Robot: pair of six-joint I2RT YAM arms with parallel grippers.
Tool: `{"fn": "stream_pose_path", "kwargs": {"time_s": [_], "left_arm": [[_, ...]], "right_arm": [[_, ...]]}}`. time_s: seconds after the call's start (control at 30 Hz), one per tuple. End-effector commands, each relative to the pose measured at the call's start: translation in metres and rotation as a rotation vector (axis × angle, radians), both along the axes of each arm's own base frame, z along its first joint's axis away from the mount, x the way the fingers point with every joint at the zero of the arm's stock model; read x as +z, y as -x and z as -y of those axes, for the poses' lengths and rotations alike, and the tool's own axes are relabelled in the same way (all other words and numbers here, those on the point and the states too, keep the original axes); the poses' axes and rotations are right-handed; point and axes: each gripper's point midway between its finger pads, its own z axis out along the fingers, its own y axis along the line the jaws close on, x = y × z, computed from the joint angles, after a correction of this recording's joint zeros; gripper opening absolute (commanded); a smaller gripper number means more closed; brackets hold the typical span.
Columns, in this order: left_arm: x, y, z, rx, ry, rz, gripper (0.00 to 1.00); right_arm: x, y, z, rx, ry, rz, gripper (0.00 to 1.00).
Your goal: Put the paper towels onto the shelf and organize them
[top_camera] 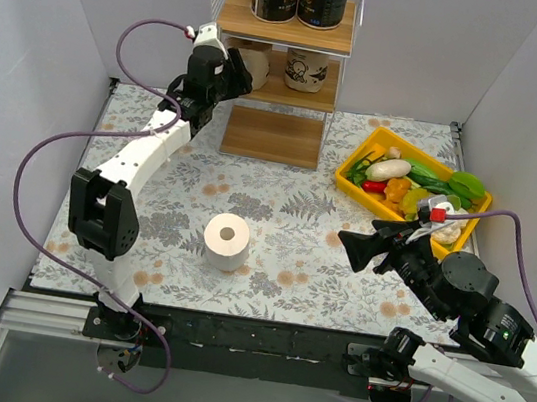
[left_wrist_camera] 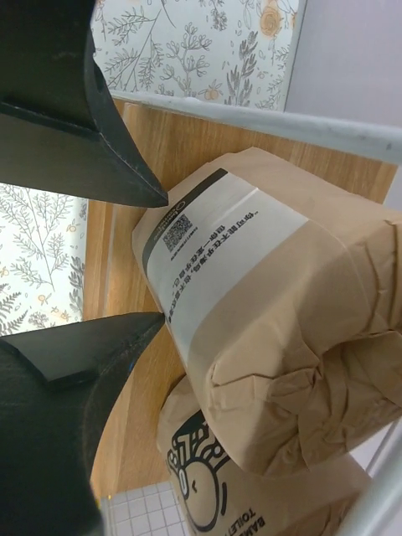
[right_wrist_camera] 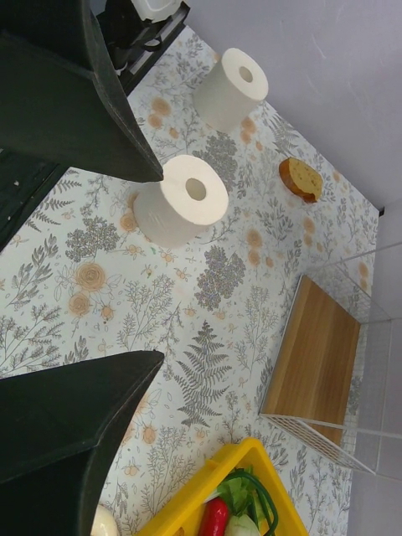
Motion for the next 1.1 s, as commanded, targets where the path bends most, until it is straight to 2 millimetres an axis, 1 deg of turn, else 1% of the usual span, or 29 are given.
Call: {"fn": "stream_pose_path", "kwargs": {"time_s": [0.0, 0.07, 0.1, 0.23, 0.33, 0.37, 0.47, 0.5, 0.53, 0.57, 0.6, 0.63, 0.7, 0.73, 0.77, 0.8, 0.83, 0.87, 0.93, 0.97, 1.0, 1.03, 1.07], "left_arm": [[0.022, -0.008, -0.003, 0.023, -0.007, 0.042, 0.52], [0.025, -0.011, -0.002, 0.025, -0.003, 0.049, 0.53], [0.021, -0.014, -0.001, 0.025, -0.006, 0.044, 0.53], [0.021, -0.019, 0.004, 0.011, 0.004, 0.043, 0.53], [0.024, -0.014, 0.007, -0.008, 0.016, 0.045, 0.53], [0.023, -0.012, 0.011, -0.035, 0.022, 0.043, 0.54], [0.03, 0.001, 0.017, -0.09, 0.04, 0.072, 0.56], [0.031, 0.006, 0.021, -0.123, 0.047, 0.074, 0.57], [0.033, 0.015, 0.022, -0.14, 0.054, 0.082, 0.58], [0.034, 0.019, 0.021, -0.145, 0.057, 0.082, 0.59], [0.034, 0.027, 0.028, -0.192, 0.073, 0.079, 0.6], [0.04, 0.039, 0.027, -0.207, 0.083, 0.093, 0.6], [0.043, 0.054, 0.027, -0.232, 0.104, 0.092, 0.61], [0.033, 0.062, 0.029, -0.255, 0.108, 0.075, 0.63], [0.047, 0.076, 0.026, -0.268, 0.117, 0.101, 0.64], [0.05, 0.083, 0.025, -0.275, 0.123, 0.106, 0.65], [0.048, 0.091, 0.026, -0.296, 0.126, 0.099, 0.68], [0.054, 0.107, 0.023, -0.307, 0.129, 0.116, 0.69], [0.054, 0.121, 0.019, -0.32, 0.118, 0.118, 0.73], [0.054, 0.128, 0.017, -0.325, 0.109, 0.118, 0.8], [0.055, 0.139, 0.01, -0.314, 0.099, 0.123, 0.83], [0.047, 0.146, 0.005, -0.298, 0.087, 0.088, 0.87], [0.04, 0.149, -0.003, -0.263, 0.065, 0.071, 0.97]], "right_arm": [[0.015, -0.002, 0.0, -0.011, -0.039, 0.025, 0.88], [0.014, -0.002, -0.001, -0.007, -0.04, 0.024, 0.88], [0.014, -0.002, -0.001, -0.007, -0.04, 0.024, 0.88], [0.013, -0.001, -0.001, -0.004, -0.038, 0.02, 0.88], [0.01, -0.002, -0.001, -0.01, -0.03, 0.016, 0.88], [0.01, -0.002, 0.0, -0.011, -0.029, 0.015, 0.88], [0.008, -0.003, 0.0, -0.018, -0.025, 0.013, 0.88], [0.006, -0.005, 0.002, -0.03, -0.021, 0.01, 0.88], [0.003, -0.005, 0.003, -0.036, -0.013, 0.004, 0.88], [0.002, -0.006, 0.004, -0.046, -0.008, -0.002, 0.88], [-0.004, -0.007, 0.008, -0.061, 0.014, -0.01, 0.88], [-0.008, -0.008, 0.009, -0.074, 0.025, -0.019, 0.88], [-0.013, -0.009, 0.012, -0.09, 0.045, -0.031, 0.89], [-0.014, -0.01, 0.012, -0.096, 0.054, -0.036, 0.89], [-0.015, -0.011, 0.011, -0.096, 0.062, -0.04, 0.89], [-0.016, -0.011, 0.009, -0.092, 0.07, -0.047, 0.9], [-0.02, -0.013, 0.005, -0.09, 0.089, -0.06, 0.9], [-0.017, -0.014, 0.002, -0.087, 0.089, -0.061, 0.9], [-0.02, -0.017, -0.01, -0.067, 0.115, -0.077, 0.9], [-0.016, -0.018, -0.015, -0.057, 0.116, -0.077, 0.9], [-0.015, -0.018, -0.022, -0.033, 0.118, -0.082, 0.9], [-0.021, -0.021, -0.034, -0.02, 0.15, -0.101, 0.89], [-0.022, -0.023, -0.041, -0.006, 0.154, -0.107, 0.89]]}}
